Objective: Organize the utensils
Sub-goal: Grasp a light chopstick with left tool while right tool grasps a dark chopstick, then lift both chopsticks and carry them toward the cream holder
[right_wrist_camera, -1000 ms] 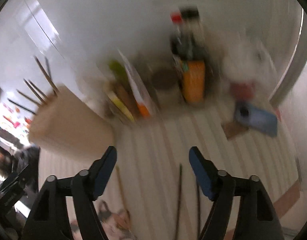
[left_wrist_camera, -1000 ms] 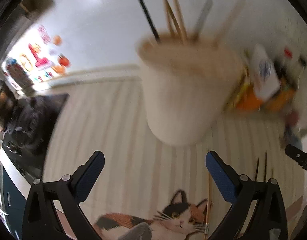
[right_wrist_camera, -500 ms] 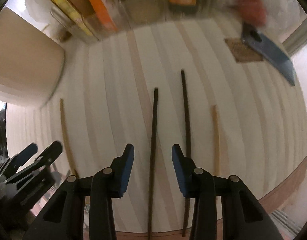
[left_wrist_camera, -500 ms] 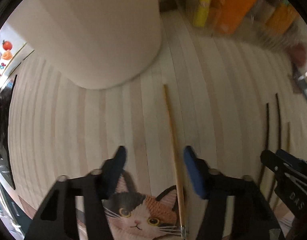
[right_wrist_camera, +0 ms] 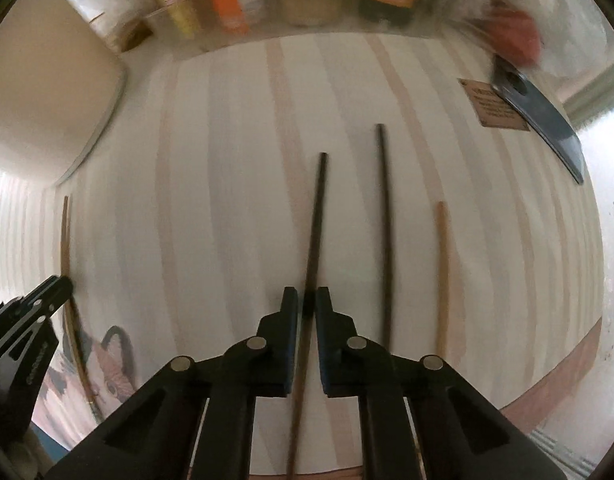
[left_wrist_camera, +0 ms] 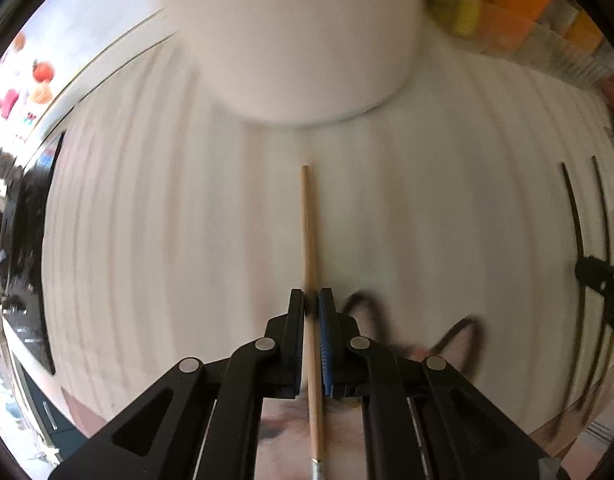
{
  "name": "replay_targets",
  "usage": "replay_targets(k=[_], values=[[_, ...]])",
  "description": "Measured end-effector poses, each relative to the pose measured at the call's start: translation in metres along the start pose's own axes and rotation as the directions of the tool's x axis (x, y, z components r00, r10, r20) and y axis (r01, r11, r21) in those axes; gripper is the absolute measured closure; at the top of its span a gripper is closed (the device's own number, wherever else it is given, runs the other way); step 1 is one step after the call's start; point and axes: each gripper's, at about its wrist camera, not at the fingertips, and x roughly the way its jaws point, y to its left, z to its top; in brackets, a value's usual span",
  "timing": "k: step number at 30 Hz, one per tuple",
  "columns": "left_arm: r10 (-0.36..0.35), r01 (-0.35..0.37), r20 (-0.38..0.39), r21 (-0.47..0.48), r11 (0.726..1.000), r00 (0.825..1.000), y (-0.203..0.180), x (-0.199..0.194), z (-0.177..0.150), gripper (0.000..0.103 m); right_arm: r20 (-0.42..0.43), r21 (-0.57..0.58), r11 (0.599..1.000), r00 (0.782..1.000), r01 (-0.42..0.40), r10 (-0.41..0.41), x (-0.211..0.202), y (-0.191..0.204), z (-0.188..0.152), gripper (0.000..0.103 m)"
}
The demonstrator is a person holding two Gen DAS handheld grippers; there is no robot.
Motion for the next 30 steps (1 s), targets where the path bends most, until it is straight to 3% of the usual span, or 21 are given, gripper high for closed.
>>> replay_targets(k=[5,13,30], values=[[-0.008,0.007,-0.028,-0.044,0.999,1.000,0.022,0.001,-0.010,0.098,-0.043,-0.081,0.994,0.997,-0.068,0.065,-0.002,0.027,-0.018,0.097],[-0.008,0.006,-0.031,-0.054,0.999,0.999,0.030,-0.001,-0.004,0.098,-0.055,-0.194,0.981,0.999,-0.009,-0.002,-0.004,0.059,-0.037,0.097],[-0.021,0.018,-0.036,-0.088,0.996,0.999,0.033,-0.004,-0.007,0.099,-0.068,-0.226,0.973,0.996,0.043,-0.059,0.017,0.086,0.000,0.095]])
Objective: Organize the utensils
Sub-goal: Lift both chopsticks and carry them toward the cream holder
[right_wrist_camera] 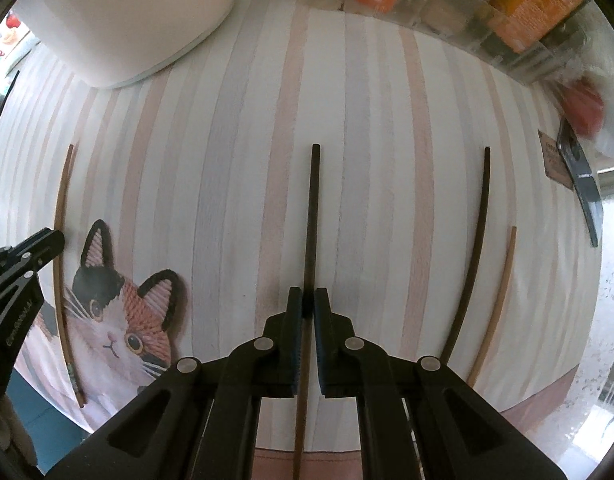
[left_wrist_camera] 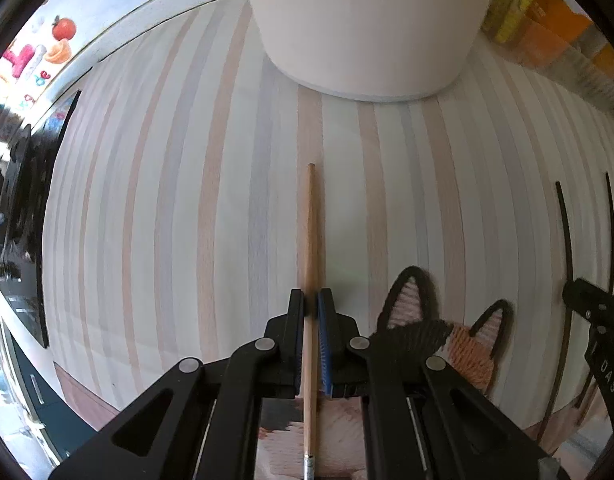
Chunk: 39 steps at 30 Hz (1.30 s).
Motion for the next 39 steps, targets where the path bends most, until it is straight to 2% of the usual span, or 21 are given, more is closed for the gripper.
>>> replay_targets(k=[2,7,11,17,19,20,21,25,28,29,31,33,36,39], values=[[0.002,-0.002,0.001,0.007,1.000,1.000,-0.001,-0.001,-0.001,0.099,0.016,0.027,0.999,1.000,-0.019,0.018,0.001,-0.004,-0.003,0.097],[-0.049,0.047,0.036,0.041,0.998,0.998,-0.010,-0.023,-0.009,0.099,0.052,0.073,0.991,0.993,-0.112,0.108,-0.006,-0.017,-0.010,0.097],[-0.095,0.090,0.081,0.065,0.994,0.992,-0.016,-0.052,-0.012,0.099,0.131,0.083,0.982,0.979,-0.168,0.156,-0.029,-0.023,-0.016,0.097],[-0.156,0.141,0.193,0.089,0.986,0.969,-0.019,-0.107,-0.009,0.099,0.256,0.095,0.970,0.947,-0.226,0.195,-0.073,-0.034,-0.019,0.098],[-0.181,0.163,0.243,0.090,0.982,0.953,-0.018,-0.128,-0.006,0.099,0.298,0.098,0.966,0.933,-0.239,0.200,-0.090,-0.038,-0.019,0.098],[-0.193,0.174,0.277,0.093,0.980,0.941,-0.017,-0.142,-0.004,0.099,0.313,0.099,0.965,0.928,-0.243,0.202,-0.097,-0.043,-0.018,0.098],[-0.198,0.177,0.295,0.096,0.979,0.935,-0.020,-0.149,0.002,0.099,0.343,0.098,0.963,0.917,-0.249,0.203,-0.110,-0.046,-0.017,0.098],[-0.221,0.197,0.398,0.102,0.975,0.890,-0.016,-0.190,0.016,0.099,0.447,0.090,0.961,0.873,-0.261,0.195,-0.148,-0.060,-0.016,0.098],[-0.247,0.223,0.465,0.107,0.969,0.850,-0.012,-0.227,0.032,0.100,0.528,0.091,0.953,0.825,-0.288,0.199,-0.185,-0.070,-0.006,0.098],[-0.261,0.238,0.492,0.109,0.965,0.830,-0.009,-0.243,0.039,0.100,0.556,0.087,0.952,0.807,-0.294,0.198,-0.201,-0.074,0.000,0.098],[-0.279,0.259,0.528,0.114,0.959,0.802,-0.007,-0.267,0.047,0.099,0.596,0.077,0.947,0.776,-0.311,0.207,-0.226,-0.080,0.013,0.098],[-0.298,0.280,0.563,0.121,0.952,0.771,-0.001,-0.291,0.061,0.099,0.650,0.059,0.942,0.730,-0.329,0.214,-0.260,-0.087,0.025,0.098],[-0.315,0.304,0.615,0.126,0.944,0.723,0.009,-0.327,0.081,0.100,0.701,0.032,0.936,0.675,-0.351,0.229,-0.305,-0.090,0.041,0.098],[-0.301,0.301,0.659,0.118,0.946,0.689,0.025,-0.352,0.100,0.100,0.753,-0.001,0.939,0.617,-0.345,0.227,-0.351,-0.089,0.059,0.098]])
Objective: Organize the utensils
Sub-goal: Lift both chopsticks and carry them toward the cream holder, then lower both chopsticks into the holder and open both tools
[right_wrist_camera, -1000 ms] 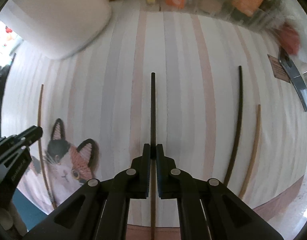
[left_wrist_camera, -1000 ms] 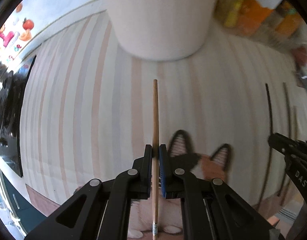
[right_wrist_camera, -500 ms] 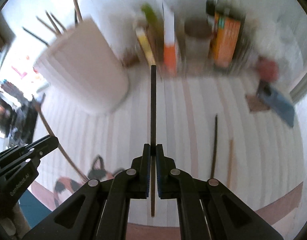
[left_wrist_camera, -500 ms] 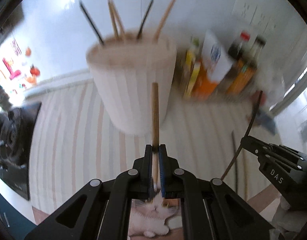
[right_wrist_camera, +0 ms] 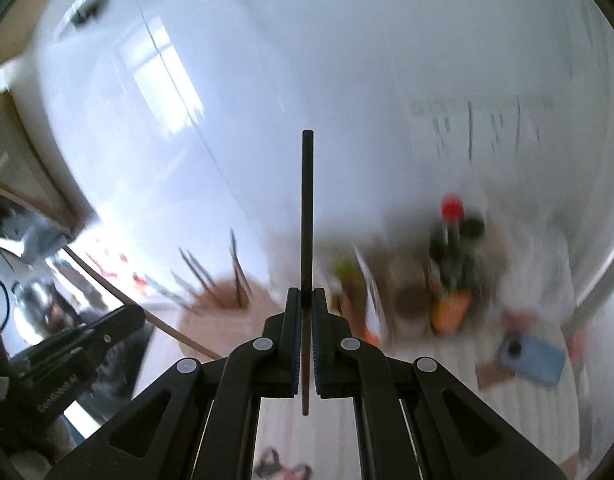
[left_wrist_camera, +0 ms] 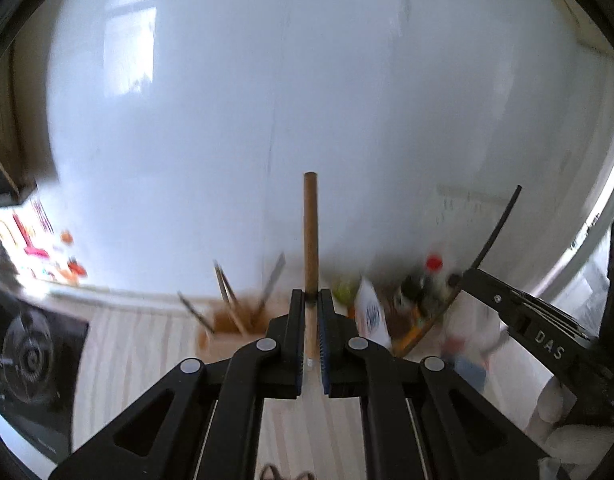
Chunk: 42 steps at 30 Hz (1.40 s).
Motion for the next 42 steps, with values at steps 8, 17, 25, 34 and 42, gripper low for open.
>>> replay_targets(k=[8,17,25,34,42], values=[[0.083,-0.083,-0.012,-0.011,0.996,0.996,0.043,0.026,0.042,0.099,0.053,-0.053,0.998,0.998,-0.031,0.033,0.020,0.053,0.052,0.098],[0.152,-0.157,-0.125,-0.031,0.987,0.980,0.081,0.080,0.020,0.099,0.033,-0.114,0.992,0.998,-0.048,0.052,0.086,0.092,0.045,0.098],[0.130,-0.143,-0.202,-0.055,0.988,0.971,0.095,0.101,0.009,0.098,-0.059,-0.143,0.989,0.998,-0.033,0.025,0.133,0.093,0.031,0.098],[0.160,-0.175,-0.139,-0.105,0.979,0.977,0.092,0.060,0.016,0.016,-0.179,-0.091,0.994,0.983,-0.061,0.044,0.146,0.070,0.026,0.067],[0.292,-0.296,-0.059,-0.082,0.952,0.955,0.083,0.032,-0.017,0.000,-0.104,-0.015,0.998,0.993,0.058,-0.059,0.084,0.008,0.013,0.041]])
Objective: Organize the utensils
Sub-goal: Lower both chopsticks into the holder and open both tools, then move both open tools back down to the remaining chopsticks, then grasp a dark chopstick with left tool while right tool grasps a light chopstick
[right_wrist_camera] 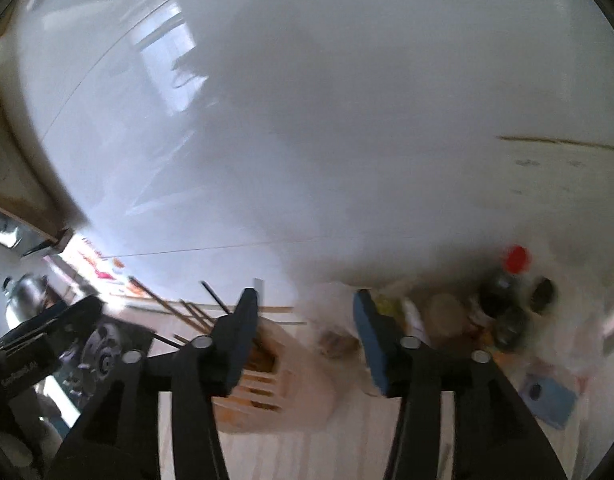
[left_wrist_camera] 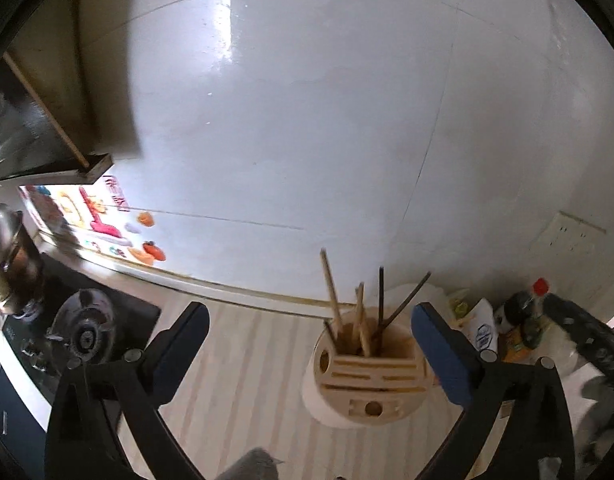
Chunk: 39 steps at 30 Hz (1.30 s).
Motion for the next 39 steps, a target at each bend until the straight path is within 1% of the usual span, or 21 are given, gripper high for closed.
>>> replay_targets(k=[1,6,9,11,13,15,16,17,18,20,21,22,25,26,27,29,30,31,33,37,39], values=[[0.012,-0.012,0.000,0.006,1.000,1.000,-0.002,0.000,-0.006,0.000,0.004,0.014,1.000,1.000,0.016,-0.016,-0.005,-0.009,-0.007,0.036],[0.056,-0.054,-0.044,0.055,0.997,0.997,-0.027,0.011,-0.052,0.000,-0.027,0.081,0.991,0.994,0.104,-0.102,-0.023,-0.066,-0.057,0.026],[0.052,-0.045,-0.091,0.079,0.996,0.994,-0.047,0.026,-0.083,0.000,-0.083,0.103,0.979,0.982,0.177,-0.168,-0.021,-0.102,-0.093,0.026],[0.033,-0.018,-0.155,0.101,0.995,0.987,-0.064,0.040,-0.106,0.000,-0.155,0.116,0.967,0.966,0.225,-0.206,-0.013,-0.125,-0.119,0.026],[0.018,0.011,-0.232,0.122,0.992,0.973,-0.081,0.058,-0.133,0.000,-0.226,0.123,0.956,0.946,0.265,-0.233,-0.004,-0.145,-0.146,0.026],[0.010,0.037,-0.301,0.149,0.988,0.953,-0.102,0.075,-0.163,0.000,-0.316,0.129,0.944,0.915,0.305,-0.252,0.010,-0.168,-0.181,0.026],[0.012,0.044,-0.330,0.163,0.986,0.944,-0.111,0.082,-0.174,0.000,-0.344,0.133,0.940,0.904,0.313,-0.253,0.014,-0.176,-0.194,0.028],[0.015,0.052,-0.358,0.175,0.983,0.933,-0.119,0.089,-0.186,0.000,-0.392,0.136,0.936,0.885,0.325,-0.251,0.024,-0.186,-0.213,0.032],[0.019,0.059,-0.388,0.189,0.980,0.922,-0.128,0.097,-0.199,0.000,-0.432,0.137,0.929,0.865,0.343,-0.255,0.032,-0.193,-0.230,0.039],[0.038,0.064,-0.437,0.217,0.974,0.898,-0.141,0.110,-0.222,0.000,-0.483,0.144,0.925,0.840,0.353,-0.246,0.044,-0.205,-0.254,0.045],[0.049,0.068,-0.461,0.233,0.970,0.886,-0.148,0.115,-0.234,0.000,-0.512,0.148,0.920,0.824,0.363,-0.243,0.051,-0.211,-0.270,0.052],[0.059,0.072,-0.482,0.249,0.966,0.874,-0.154,0.119,-0.245,0.000,-0.537,0.149,0.919,0.810,0.365,-0.235,0.057,-0.217,-0.286,0.054],[0.078,0.086,-0.523,0.283,0.955,0.849,-0.167,0.126,-0.269,0.000,-0.587,0.149,0.920,0.781,0.363,-0.213,0.066,-0.224,-0.316,0.060],[0.089,0.089,-0.533,0.299,0.950,0.841,-0.173,0.128,-0.276,0.000,-0.587,0.140,0.921,0.780,0.364,-0.219,0.065,-0.223,-0.322,0.060],[0.094,0.092,-0.538,0.309,0.946,0.837,-0.177,0.129,-0.280,0.000,-0.569,0.119,0.925,0.788,0.361,-0.235,0.063,-0.221,-0.324,0.062],[0.097,0.105,-0.551,0.324,0.940,0.829,-0.188,0.130,-0.288,0.000,-0.572,0.064,0.927,0.775,0.369,-0.269,0.063,-0.217,-0.328,0.070],[0.094,0.116,-0.554,0.332,0.936,0.827,-0.197,0.130,-0.291,0.000,-0.570,0.040,0.919,0.765,0.393,-0.302,0.061,-0.219,-0.329,0.085],[0.091,0.125,-0.554,0.339,0.932,0.828,-0.205,0.130,-0.293,0.000,-0.568,0.036,0.915,0.762,0.403,-0.313,0.059,-0.223,-0.331,0.095],[0.076,0.154,-0.556,0.355,0.922,0.828,-0.225,0.129,-0.296,0.000,-0.572,0.071,0.906,0.761,0.417,-0.306,0.051,-0.240,-0.333,0.096],[0.035,0.223,-0.584,0.363,0.905,0.811,-0.262,0.131,-0.303,0.001,-0.585,0.124,0.878,0.749,0.462,-0.311,0.032,-0.280,-0.340,0.096],[0.026,0.241,-0.580,0.379,0.894,0.814,-0.281,0.130,-0.306,0.002,-0.589,0.136,0.868,0.743,0.478,-0.317,0.021,-0.298,-0.345,0.096]])
